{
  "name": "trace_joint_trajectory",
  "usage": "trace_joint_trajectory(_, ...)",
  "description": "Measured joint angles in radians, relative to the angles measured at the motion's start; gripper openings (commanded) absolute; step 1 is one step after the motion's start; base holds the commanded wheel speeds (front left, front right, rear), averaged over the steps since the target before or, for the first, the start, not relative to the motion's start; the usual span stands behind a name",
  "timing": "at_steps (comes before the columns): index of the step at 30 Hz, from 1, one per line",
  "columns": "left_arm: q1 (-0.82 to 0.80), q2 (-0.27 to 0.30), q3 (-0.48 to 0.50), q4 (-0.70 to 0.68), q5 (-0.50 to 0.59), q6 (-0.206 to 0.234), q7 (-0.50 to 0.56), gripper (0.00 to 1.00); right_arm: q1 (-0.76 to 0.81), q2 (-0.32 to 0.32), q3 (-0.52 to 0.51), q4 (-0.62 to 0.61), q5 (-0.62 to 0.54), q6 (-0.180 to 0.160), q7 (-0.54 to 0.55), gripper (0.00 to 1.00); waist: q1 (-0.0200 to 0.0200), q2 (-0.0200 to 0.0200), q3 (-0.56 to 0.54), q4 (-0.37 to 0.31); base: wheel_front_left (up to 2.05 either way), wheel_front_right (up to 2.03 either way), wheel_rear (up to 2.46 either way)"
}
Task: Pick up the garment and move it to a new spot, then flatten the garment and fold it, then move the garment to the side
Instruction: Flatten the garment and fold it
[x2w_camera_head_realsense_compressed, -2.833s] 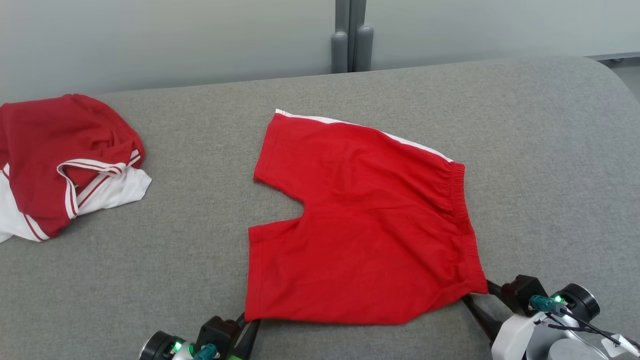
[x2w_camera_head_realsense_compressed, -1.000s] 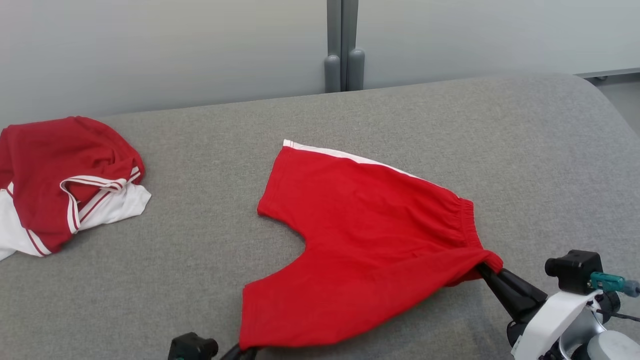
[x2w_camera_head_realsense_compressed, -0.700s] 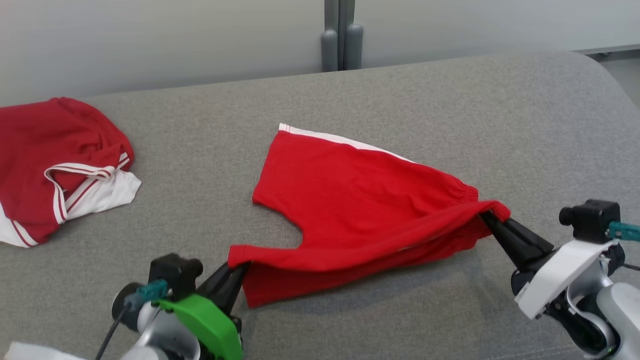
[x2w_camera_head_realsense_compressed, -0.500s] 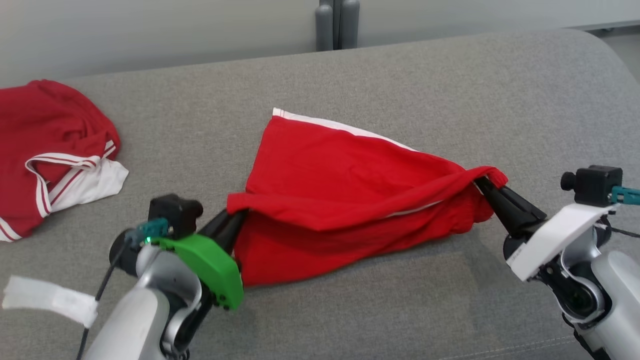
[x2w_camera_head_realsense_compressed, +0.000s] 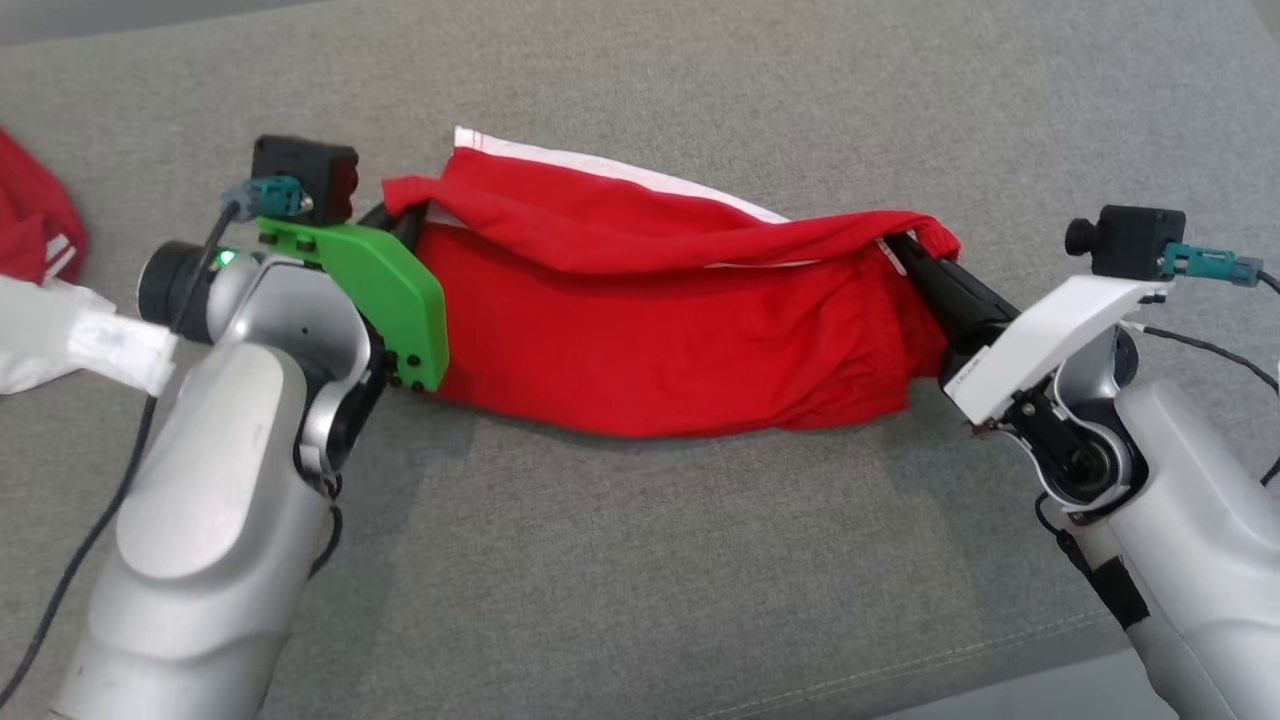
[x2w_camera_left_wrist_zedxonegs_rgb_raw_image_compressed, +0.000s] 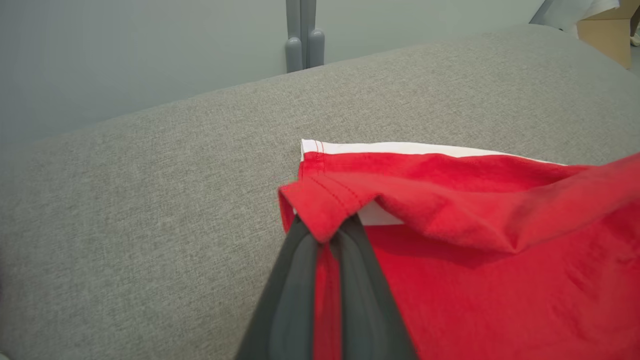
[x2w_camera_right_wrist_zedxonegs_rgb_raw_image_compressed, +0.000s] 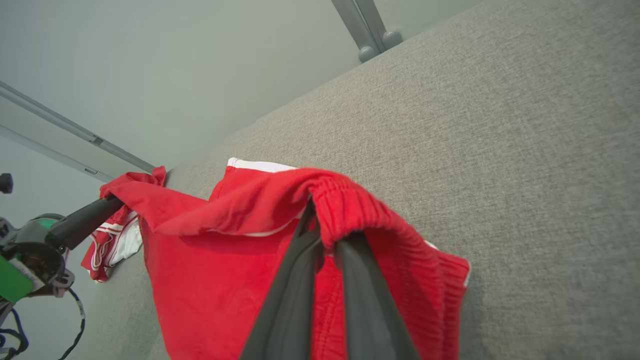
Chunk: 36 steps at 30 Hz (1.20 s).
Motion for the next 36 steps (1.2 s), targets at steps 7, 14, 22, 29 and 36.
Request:
trace_joint_trajectory(7, -0.106, 0.006, 0.018, 0.109, 0.046, 0.025, 0.005, 0.00, -0.091, 0.064, 0.024, 0.086, -0.002, 0.000, -0.006, 0.00, 0.0001, 0.0000, 0.082, -0.053, 0.00, 0.00, 0.00)
trace_joint_trajectory(14, -0.148, 0.000, 0.012, 0.205, 0.056, 0.025, -0.021, 0.00, -0.121, 0.089, 0.043, 0.167, -0.006, 0.000, -0.033, 0.00, 0.0000, 0.0000, 0.129, -0.105, 0.00, 0.00, 0.00)
trace_joint_trajectory(22, -0.202, -0.015, 0.023, 0.265, 0.061, 0.031, -0.064, 0.39, -0.147, 0.102, 0.059, 0.222, -0.010, 0.000, -0.056, 0.46, 0.0001, 0.0000, 0.136, -0.112, 0.00, 0.00, 0.00)
trace_joint_trajectory(29, -0.246, -0.035, 0.041, 0.310, 0.061, 0.036, -0.104, 1.00, -0.174, 0.113, 0.063, 0.249, -0.010, 0.000, -0.097, 1.00, 0.0000, 0.0000, 0.127, -0.108, 0.00, 0.00, 0.00)
trace_joint_trajectory(36, -0.261, -0.053, 0.025, 0.358, 0.060, 0.028, -0.152, 1.00, -0.183, 0.085, 0.076, 0.256, -0.007, 0.000, -0.155, 1.00, 0.0001, 0.0000, 0.102, -0.095, 0.00, 0.00, 0.00)
